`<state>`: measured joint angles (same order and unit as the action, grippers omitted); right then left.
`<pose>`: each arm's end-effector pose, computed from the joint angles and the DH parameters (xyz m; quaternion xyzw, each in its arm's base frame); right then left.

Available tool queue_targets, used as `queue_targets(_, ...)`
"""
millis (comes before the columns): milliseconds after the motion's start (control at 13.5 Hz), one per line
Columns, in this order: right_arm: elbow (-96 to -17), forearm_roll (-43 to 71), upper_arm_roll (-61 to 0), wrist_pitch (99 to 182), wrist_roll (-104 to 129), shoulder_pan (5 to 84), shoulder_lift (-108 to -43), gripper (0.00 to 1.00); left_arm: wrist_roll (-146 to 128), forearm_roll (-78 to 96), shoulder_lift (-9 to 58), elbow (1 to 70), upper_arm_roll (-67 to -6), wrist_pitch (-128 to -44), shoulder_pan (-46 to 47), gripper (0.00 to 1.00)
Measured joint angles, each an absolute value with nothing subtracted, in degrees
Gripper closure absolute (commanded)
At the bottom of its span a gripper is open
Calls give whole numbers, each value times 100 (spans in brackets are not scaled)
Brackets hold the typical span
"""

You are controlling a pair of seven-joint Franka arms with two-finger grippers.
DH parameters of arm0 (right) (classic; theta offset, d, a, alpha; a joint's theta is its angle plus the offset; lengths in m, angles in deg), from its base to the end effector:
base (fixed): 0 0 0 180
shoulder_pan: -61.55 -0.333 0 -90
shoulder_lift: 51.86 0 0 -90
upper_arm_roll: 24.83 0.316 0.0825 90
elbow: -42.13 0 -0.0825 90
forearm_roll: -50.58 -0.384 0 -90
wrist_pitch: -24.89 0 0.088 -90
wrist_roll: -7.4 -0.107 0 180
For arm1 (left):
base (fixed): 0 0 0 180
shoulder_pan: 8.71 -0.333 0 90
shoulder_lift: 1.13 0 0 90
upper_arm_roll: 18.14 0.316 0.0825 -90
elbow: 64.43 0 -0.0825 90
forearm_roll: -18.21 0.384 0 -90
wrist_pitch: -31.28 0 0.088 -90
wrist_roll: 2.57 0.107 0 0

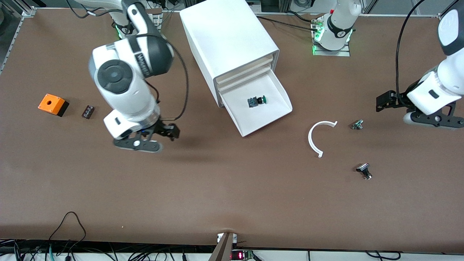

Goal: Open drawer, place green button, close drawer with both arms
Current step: 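Raise the right gripper from the drawer and return it to rest, then push the drawer front closed with the left gripper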

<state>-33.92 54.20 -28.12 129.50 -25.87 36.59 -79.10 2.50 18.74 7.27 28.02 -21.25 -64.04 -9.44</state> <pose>0.6505 0.2614 0.4640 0.9949 -0.0901 0.0307 0.0333 0.5973 -0.0220 0.5274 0.9967 -0.0654 -0.0481 0.0005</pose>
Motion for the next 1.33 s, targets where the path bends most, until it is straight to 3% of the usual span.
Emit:
queue_targets(296, -4061, 5416, -2804, 12990, -2081, 4503, -7243, 0, 279, 1870, 1151, 2861, -2135, -6466, -914, 0)
queue_targets(667, -4993, 5408, -2807, 13119, -312, 5402, -6265, 0, -567, 1689, 1391, 3337, -2330, -7287, -708, 0)
queue_targets(1333, -4868, 5392, -2966, 12540, 499, 5547, -5992, 0, -2926, 1223, 1841, 3825, -2660, -8512, -205, 0)
